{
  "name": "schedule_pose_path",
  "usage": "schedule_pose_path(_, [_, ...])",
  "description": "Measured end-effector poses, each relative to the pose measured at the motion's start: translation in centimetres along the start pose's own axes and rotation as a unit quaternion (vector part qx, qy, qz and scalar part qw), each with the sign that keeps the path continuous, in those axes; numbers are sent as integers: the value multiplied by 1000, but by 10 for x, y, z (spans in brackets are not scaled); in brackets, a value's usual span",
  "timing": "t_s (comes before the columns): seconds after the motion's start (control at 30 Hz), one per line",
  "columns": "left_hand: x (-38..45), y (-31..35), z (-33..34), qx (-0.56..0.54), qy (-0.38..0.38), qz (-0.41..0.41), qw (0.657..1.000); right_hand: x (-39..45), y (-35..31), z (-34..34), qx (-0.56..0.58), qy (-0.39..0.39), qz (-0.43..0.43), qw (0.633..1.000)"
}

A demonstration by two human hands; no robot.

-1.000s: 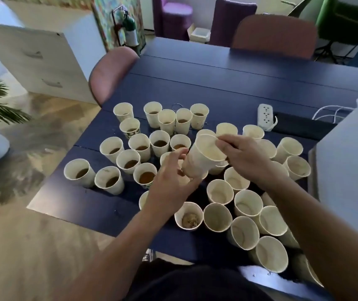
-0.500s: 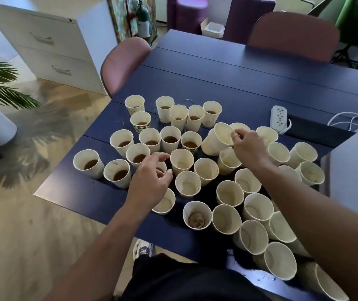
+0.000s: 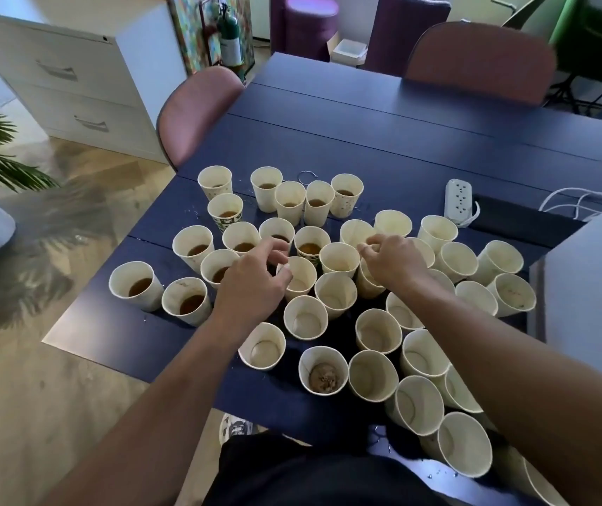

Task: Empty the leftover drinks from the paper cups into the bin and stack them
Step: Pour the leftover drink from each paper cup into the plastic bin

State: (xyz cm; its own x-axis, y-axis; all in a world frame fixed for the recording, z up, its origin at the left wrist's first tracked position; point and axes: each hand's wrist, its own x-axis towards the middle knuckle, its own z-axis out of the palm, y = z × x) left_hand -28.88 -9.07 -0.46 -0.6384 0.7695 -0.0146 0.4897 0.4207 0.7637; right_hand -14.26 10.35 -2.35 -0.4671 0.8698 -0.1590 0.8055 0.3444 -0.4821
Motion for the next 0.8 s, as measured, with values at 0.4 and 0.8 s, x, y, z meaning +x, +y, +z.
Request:
schedule_pose_path(0.4, [114, 18, 57, 389, -144, 111, 903, -38, 26, -18, 52, 21, -24, 998])
schedule_pose_path(0.8, [140, 28, 62, 533, -149, 115, 825, -58, 52, -18, 56, 51, -67, 995])
